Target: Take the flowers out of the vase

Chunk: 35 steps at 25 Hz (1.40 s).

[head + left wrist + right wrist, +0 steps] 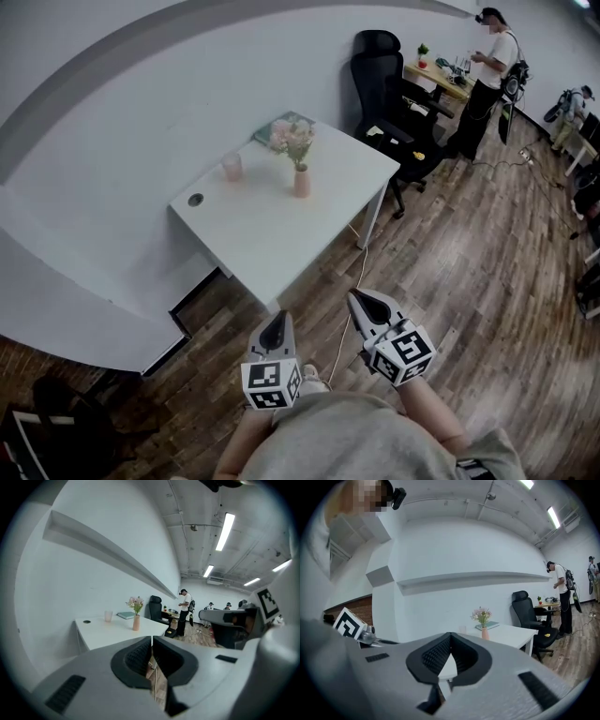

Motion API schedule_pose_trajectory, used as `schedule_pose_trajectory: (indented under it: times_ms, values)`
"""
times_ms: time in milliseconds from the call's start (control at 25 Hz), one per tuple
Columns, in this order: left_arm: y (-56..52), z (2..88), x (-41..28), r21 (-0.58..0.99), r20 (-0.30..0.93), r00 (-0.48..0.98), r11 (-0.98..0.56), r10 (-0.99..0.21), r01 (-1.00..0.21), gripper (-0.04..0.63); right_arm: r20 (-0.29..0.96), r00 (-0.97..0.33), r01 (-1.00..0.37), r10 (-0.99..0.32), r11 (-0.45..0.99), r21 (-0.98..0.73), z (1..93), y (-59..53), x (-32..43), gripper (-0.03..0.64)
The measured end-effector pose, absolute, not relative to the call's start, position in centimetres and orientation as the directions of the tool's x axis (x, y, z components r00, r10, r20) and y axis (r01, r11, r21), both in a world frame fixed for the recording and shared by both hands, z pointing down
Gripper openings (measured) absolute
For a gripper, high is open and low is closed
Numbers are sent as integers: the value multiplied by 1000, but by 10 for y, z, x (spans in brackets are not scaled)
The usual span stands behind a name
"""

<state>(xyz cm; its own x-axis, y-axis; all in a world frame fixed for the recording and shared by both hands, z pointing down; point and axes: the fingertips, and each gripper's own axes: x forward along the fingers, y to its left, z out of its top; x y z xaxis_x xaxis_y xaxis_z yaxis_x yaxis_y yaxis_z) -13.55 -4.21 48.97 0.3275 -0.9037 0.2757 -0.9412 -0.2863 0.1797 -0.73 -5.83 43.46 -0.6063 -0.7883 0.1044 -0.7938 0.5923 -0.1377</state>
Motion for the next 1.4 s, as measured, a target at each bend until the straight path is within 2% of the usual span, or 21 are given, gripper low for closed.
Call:
schedule_pose_trajectory:
  times_ms: [1040, 1400]
  values:
    - [-149, 502, -174, 175, 288, 347, -307, -893, -935, 12, 90, -592, -804, -801, 580, -129, 442, -167, -46, 2]
    - [-175, 505, -163, 172, 295, 336, -296, -894, -939, 12, 91, -596, -800, -798, 581, -150, 449, -196, -34, 2]
